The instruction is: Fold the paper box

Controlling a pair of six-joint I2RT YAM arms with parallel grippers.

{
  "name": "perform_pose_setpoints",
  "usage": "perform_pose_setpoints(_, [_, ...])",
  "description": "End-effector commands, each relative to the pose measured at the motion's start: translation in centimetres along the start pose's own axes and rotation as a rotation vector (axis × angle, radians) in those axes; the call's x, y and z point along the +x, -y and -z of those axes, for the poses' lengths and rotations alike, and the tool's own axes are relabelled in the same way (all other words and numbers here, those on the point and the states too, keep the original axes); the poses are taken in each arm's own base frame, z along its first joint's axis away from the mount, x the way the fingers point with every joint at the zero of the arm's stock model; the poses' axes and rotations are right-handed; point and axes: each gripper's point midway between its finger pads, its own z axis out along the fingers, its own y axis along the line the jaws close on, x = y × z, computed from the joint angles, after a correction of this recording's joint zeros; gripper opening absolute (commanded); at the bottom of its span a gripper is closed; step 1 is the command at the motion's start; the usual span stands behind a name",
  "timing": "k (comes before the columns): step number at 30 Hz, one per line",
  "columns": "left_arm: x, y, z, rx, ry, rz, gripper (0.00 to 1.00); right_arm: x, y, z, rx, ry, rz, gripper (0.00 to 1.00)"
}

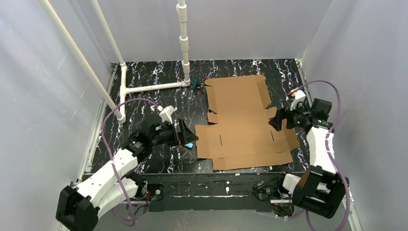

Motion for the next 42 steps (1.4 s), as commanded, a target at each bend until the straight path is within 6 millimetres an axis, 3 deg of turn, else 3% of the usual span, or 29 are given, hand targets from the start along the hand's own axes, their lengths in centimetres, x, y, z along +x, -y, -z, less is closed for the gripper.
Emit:
perform_pose_setpoints(1, [0.6,0.3,-1.6,-0.001,-0.041,0.098,0.99,2.2,1.4,-0.4,0.084,-0.21,0.199,1.0])
perform_pose_setpoints(5, [1.1,-1.8,-2.5,-0.173,-0.057,0.009,0.99,3.2,1.3,-0.6,0.079,-0.252,0.207,1.0])
perform_pose_setpoints(9, [3.0,-3.2,-3.4,-0.254,-0.12,-0.013,0.99,3.7,2.2,-0.8,0.112,-0.265,0.204,1.0])
perform_pose_setpoints(13, [4.5,-3.9,-4.9,-0.245,-0.128,0.056,0.9,4.0,2.3,-1.2,0.103,-0.276,0.183,1.0])
perform_pose_setpoints(22, [3.8,-4.4,-7.8,-0.281,-0.084,0.129,0.79,3.8,1.8,-1.0,0.094,-0.253,0.182,1.0])
perform_pose_setpoints(27, [4.7,-5.3,-8.9,-0.326,-0.122,0.152,0.63,3.8,1.9,-1.0,0.101,-0.254,0.178,1.0])
perform_pose_setpoints(31, [5.2,-6.1,-9.1,-0.36,-0.117,0.159,0.56,3.8,1.7,-1.2,0.086,-0.248,0.171,1.0])
perform_pose_setpoints(33, [5.1,-6.1,-9.1,-0.365,-0.107,0.149,0.48,3.8,1.6,-1.2,0.08,-0.247,0.168,1.0])
perform_pose_setpoints(38, [4.4,-5.8,-9.3,-0.356,-0.091,0.121,0.15,3.8,1.5,-1.3,0.073,-0.246,0.165,1.0])
perform_pose_setpoints(42, [3.5,-5.3,-9.0,-0.349,-0.077,0.067,0.04,3.7,1.5,-1.2,0.076,-0.241,0.166,1.0])
